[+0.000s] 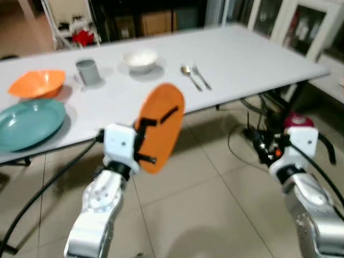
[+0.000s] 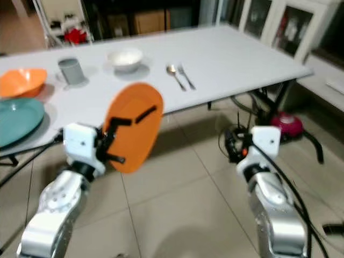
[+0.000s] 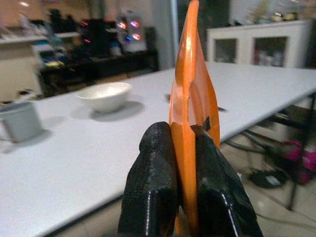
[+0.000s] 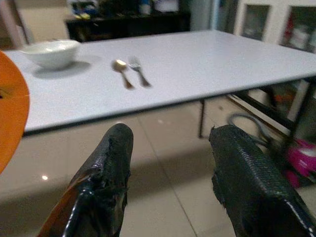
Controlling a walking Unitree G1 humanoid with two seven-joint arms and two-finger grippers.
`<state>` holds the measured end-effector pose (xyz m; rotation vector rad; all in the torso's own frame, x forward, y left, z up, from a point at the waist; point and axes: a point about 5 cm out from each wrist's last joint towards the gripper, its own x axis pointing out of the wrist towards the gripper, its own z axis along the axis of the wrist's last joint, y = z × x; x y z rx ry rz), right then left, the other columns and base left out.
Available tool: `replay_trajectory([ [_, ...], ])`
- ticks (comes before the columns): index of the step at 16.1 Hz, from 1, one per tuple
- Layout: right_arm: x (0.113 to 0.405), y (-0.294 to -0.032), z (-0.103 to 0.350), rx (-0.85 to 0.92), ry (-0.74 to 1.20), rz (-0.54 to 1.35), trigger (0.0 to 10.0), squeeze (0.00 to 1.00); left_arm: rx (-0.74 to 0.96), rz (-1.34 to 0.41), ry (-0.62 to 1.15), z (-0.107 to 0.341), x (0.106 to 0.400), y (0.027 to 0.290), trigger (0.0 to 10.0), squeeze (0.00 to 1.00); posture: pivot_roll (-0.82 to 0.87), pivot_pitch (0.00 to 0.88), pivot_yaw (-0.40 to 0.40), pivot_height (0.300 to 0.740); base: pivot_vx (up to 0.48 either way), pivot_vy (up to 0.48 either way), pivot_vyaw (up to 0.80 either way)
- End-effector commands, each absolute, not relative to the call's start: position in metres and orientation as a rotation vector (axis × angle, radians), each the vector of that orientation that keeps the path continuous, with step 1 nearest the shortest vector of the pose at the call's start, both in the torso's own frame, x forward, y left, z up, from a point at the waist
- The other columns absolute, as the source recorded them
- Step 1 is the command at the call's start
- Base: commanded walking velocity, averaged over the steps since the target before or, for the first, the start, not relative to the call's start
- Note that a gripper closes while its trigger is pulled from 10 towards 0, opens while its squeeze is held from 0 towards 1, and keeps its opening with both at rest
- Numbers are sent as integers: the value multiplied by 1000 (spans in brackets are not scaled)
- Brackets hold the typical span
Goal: Setting the table
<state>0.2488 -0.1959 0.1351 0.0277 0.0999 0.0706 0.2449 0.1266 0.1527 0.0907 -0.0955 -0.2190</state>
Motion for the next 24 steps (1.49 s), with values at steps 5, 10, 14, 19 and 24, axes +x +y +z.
replay_trajectory([
  [5,255,-171,151,13,19,211,10000,0,9,-159,-200,177,252,138,10000,0,-137,0,38,740,425,0,0],
  [10,253,-171,152,42,14,206,10000,0,-87,-158,-207,180,255,140,10000,0,-140,0,49,740,425,0,0],
  [14,252,-161,154,124,25,335,10000,0,-166,-152,-192,179,255,140,10000,0,-142,0,50,740,423,0,0],
  [19,257,-164,156,179,36,336,10000,0,-388,-164,-114,169,254,138,10000,0,-138,0,38,740,371,0,0],
  [24,258,-162,158,292,94,430,10000,0,-708,-233,126,137,258,130,10000,0,-145,11,33,740,0,0,0],
])
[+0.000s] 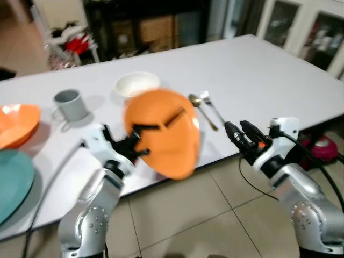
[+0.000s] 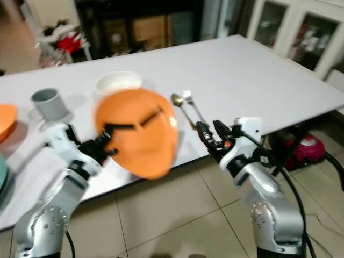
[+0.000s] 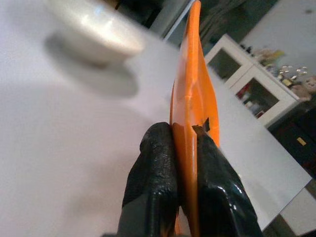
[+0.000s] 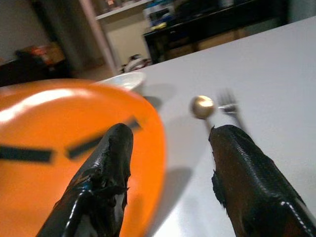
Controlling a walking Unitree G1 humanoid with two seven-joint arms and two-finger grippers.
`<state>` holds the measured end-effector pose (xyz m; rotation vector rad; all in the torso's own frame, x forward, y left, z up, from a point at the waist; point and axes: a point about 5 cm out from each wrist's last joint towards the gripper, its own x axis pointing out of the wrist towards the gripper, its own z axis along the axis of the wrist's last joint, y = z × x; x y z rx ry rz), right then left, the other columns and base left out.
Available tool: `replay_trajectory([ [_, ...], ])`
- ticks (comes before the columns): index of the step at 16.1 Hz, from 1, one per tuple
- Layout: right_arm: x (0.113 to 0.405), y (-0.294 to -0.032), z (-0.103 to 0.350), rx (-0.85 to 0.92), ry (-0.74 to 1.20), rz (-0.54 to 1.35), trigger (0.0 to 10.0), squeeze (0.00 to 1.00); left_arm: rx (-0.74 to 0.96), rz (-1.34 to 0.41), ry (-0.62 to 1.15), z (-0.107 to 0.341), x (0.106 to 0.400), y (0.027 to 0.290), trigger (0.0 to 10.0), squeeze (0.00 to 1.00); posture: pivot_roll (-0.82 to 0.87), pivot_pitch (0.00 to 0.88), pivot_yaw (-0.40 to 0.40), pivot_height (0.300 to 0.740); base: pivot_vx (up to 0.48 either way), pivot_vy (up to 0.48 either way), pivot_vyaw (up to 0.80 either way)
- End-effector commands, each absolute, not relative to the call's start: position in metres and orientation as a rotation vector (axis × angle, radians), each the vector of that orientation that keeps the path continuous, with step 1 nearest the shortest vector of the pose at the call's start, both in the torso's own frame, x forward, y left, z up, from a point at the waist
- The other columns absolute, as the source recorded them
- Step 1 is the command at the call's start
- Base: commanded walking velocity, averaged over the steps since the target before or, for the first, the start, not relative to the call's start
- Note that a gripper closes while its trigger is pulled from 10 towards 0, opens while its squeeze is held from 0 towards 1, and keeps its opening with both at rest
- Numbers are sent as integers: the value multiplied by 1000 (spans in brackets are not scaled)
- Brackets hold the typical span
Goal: Setting the table
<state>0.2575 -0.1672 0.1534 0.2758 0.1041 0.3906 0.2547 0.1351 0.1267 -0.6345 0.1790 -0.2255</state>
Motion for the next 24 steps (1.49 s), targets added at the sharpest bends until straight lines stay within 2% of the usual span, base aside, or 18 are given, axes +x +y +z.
replay_trajectory([
  [1,259,-162,158,292,98,437,10000,0,-756,-226,145,134,261,131,10000,0,-146,13,32,740,0,0,0],
  [4,259,-162,160,293,116,470,10000,0,-896,-172,204,126,272,134,10000,0,-149,16,34,740,0,0,0],
  [8,254,-162,162,203,170,596,10000,0,-1038,-145,283,111,290,133,10000,0,-166,21,41,740,0,0,0],
  [13,247,-172,164,-32,261,745,10000,0,-1091,-84,378,90,309,122,10000,0,-189,25,54,740,0,0,0],
  [19,239,-172,171,-84,279,852,10000,0,-1109,-11,358,76,328,125,10000,0,-211,31,55,740,0,0,0],
  [20,238,-172,171,-94,280,859,10000,0,-1095,-12,361,75,330,124,10000,212,-212,31,55,740,0,0,0],
  [21,238,-172,171,-98,281,864,10000,0,-1069,-17,365,74,332,123,10000,1000,-215,35,56,740,0,0,0],
  [24,237,-171,172,-101,283,866,10000,0,-1012,-48,392,72,333,117,10000,1000,-216,37,59,740,0,0,0],
])
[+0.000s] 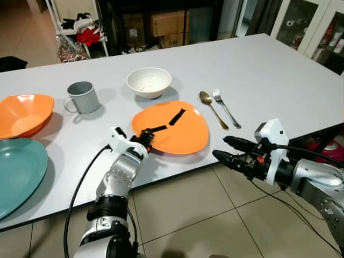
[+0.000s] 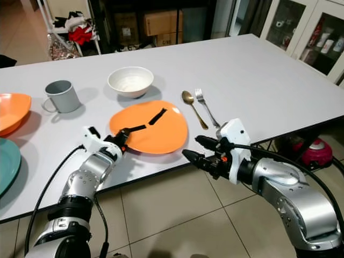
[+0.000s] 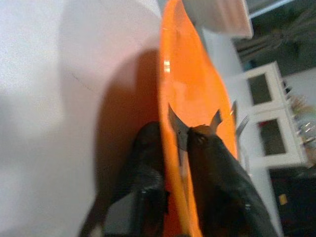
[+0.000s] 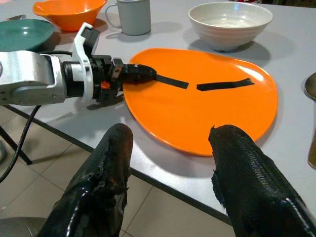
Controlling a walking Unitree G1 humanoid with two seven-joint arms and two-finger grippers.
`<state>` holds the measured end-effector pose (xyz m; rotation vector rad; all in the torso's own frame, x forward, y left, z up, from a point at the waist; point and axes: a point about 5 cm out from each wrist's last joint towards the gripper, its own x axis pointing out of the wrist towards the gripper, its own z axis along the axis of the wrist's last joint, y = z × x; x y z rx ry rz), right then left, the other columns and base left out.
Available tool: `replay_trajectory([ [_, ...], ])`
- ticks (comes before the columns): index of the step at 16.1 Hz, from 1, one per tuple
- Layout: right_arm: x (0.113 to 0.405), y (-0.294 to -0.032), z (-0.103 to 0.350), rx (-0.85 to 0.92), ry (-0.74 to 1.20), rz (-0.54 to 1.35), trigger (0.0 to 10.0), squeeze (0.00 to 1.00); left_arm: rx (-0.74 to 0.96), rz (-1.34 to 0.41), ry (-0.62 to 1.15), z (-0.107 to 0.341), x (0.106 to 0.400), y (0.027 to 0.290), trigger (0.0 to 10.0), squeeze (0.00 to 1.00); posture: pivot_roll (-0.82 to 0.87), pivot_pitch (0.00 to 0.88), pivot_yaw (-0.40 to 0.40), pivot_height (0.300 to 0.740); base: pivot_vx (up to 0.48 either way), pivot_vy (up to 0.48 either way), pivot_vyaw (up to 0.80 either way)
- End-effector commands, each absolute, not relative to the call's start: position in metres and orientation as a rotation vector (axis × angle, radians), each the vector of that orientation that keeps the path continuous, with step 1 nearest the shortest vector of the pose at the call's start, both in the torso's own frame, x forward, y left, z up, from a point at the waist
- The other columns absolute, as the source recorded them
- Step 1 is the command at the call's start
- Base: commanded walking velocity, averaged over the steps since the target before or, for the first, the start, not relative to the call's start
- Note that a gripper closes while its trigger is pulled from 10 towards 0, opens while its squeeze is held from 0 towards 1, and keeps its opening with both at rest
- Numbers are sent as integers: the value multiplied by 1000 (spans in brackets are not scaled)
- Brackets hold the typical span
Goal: Setting the table
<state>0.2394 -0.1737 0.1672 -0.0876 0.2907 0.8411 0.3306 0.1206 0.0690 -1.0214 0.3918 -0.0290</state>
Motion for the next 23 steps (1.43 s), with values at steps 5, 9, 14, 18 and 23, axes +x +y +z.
replay_trajectory([
  [5,236,-172,170,-108,290,869,10000,0,-835,-15,421,62,329,130,10000,1000,-205,37,60,740,0,0,0],
  [9,238,-172,170,-108,290,871,10000,0,-785,14,425,58,324,144,10000,1000,-190,32,59,740,0,0,0],
  [14,244,-173,171,-107,274,859,10000,0,-698,64,447,47,310,167,10000,396,-179,20,61,740,0,0,0],
  [18,251,-172,174,-117,246,847,10000,0,-551,103,435,52,304,186,10000,0,-167,0,61,740,0,0,0],
  [23,257,-169,176,-119,222,844,10000,0,-514,122,397,62,302,198,10000,0,-158,0,64,740,0,0,0],
])
